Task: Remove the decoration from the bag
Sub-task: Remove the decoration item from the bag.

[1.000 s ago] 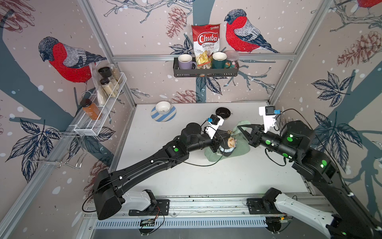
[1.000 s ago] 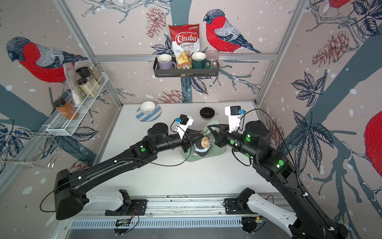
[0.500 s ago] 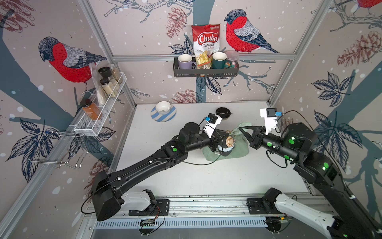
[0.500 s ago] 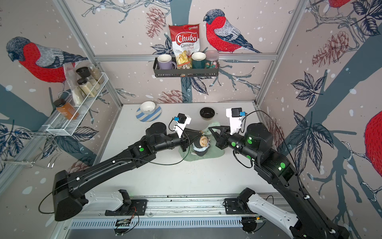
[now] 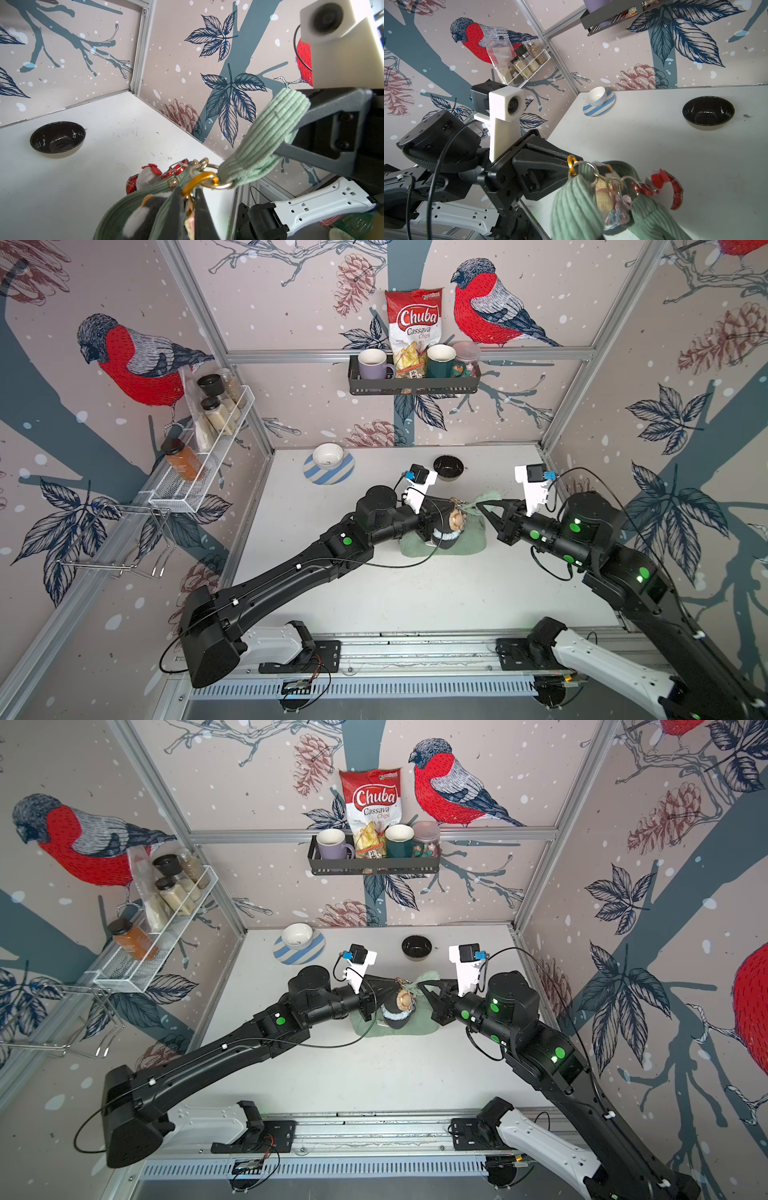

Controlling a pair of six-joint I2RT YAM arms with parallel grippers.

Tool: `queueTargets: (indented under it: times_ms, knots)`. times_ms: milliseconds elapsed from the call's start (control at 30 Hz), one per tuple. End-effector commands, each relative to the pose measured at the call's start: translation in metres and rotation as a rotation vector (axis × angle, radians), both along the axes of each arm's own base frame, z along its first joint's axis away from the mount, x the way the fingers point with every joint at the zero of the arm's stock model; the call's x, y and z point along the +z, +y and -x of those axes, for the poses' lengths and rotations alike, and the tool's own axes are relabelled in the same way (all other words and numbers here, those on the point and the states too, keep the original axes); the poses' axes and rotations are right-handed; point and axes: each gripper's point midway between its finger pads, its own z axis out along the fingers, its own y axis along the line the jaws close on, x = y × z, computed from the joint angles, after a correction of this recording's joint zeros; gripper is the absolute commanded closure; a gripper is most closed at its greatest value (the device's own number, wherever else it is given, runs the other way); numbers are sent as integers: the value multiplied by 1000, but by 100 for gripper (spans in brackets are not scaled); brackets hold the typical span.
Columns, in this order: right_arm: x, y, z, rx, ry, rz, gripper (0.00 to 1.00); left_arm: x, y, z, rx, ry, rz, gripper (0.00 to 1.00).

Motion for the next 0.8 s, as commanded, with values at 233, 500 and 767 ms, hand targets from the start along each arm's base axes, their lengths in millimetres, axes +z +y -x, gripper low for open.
queueTargets:
  times_ms: [233, 500, 767]
  knots:
    - [-1, 0, 0, 8, -37, 15, 100, 35, 4, 0, 8, -27, 121, 100]
    - [-13, -5, 4, 10, -33, 45, 100, 29, 9, -5, 54, 48, 140, 100]
    - [-38, -12, -6, -39, 2, 135, 100, 46, 15, -7, 61, 107, 214, 100]
